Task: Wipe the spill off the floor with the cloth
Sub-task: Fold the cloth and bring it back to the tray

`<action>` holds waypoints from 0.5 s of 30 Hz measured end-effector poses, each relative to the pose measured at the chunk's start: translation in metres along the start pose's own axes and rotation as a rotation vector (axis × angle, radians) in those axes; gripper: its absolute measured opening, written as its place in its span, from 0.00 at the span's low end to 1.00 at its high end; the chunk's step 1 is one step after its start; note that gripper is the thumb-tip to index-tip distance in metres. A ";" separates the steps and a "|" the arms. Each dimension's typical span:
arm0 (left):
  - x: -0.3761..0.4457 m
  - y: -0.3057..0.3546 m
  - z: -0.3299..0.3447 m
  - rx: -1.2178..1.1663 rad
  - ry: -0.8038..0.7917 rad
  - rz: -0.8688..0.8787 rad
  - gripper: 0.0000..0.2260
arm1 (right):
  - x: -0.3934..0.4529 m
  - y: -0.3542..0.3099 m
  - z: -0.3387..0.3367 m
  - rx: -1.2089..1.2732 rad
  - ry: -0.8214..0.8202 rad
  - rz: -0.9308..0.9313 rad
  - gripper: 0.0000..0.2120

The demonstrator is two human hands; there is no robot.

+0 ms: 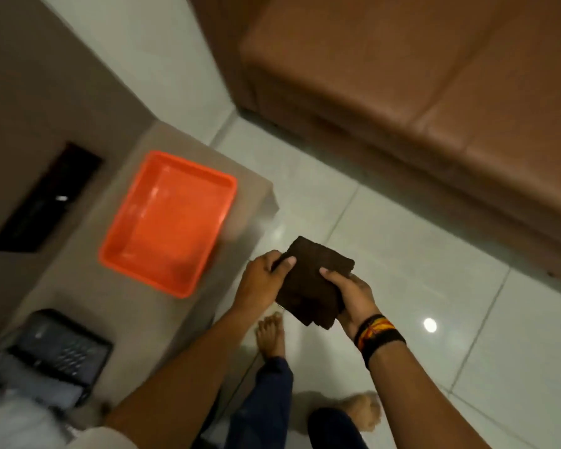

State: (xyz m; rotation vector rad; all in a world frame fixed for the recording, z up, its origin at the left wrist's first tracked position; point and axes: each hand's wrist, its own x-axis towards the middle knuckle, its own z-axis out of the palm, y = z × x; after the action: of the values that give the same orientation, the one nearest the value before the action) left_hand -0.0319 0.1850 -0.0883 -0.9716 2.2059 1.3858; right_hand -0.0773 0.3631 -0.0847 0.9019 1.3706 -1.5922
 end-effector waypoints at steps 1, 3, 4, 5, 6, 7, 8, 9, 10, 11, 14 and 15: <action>-0.008 0.007 -0.027 -0.007 0.073 0.015 0.17 | -0.012 -0.013 0.023 -0.050 -0.018 -0.010 0.20; -0.018 0.013 -0.077 -0.058 0.222 0.034 0.17 | -0.031 -0.035 0.070 -0.158 -0.087 -0.039 0.19; -0.020 0.011 -0.098 -0.097 0.297 0.045 0.17 | -0.037 -0.043 0.094 -0.216 -0.133 -0.059 0.19; -0.021 0.006 -0.118 -0.132 0.367 0.045 0.15 | -0.039 -0.049 0.119 -0.277 -0.173 -0.080 0.19; -0.019 -0.004 -0.134 -0.174 0.427 0.035 0.13 | -0.040 -0.054 0.144 -0.342 -0.208 -0.110 0.20; -0.014 -0.015 -0.148 -0.213 0.469 0.007 0.11 | -0.035 -0.056 0.170 -0.395 -0.227 -0.143 0.22; -0.008 -0.027 -0.160 -0.268 0.500 -0.030 0.10 | -0.028 -0.055 0.196 -0.448 -0.236 -0.180 0.22; -0.001 -0.039 -0.169 -0.320 0.515 -0.078 0.09 | -0.019 -0.053 0.219 -0.488 -0.216 -0.223 0.23; 0.008 -0.051 -0.177 -0.360 0.530 -0.120 0.08 | -0.008 -0.049 0.241 -0.535 -0.177 -0.280 0.25; 0.019 -0.063 -0.184 -0.380 0.537 -0.169 0.07 | 0.005 -0.043 0.261 -0.590 -0.136 -0.327 0.27; 0.056 -0.096 -0.196 -0.405 0.534 -0.290 0.10 | 0.041 -0.030 0.304 -0.724 -0.104 -0.414 0.32; 0.063 -0.102 -0.199 -0.382 0.513 -0.322 0.12 | 0.050 -0.027 0.312 -0.761 -0.098 -0.424 0.32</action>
State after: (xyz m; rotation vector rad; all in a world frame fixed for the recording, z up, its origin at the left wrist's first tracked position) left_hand 0.0074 -0.0431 -0.1025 -1.9073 1.9987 1.5560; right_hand -0.1225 0.0499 -0.0740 0.0764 1.9736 -1.1992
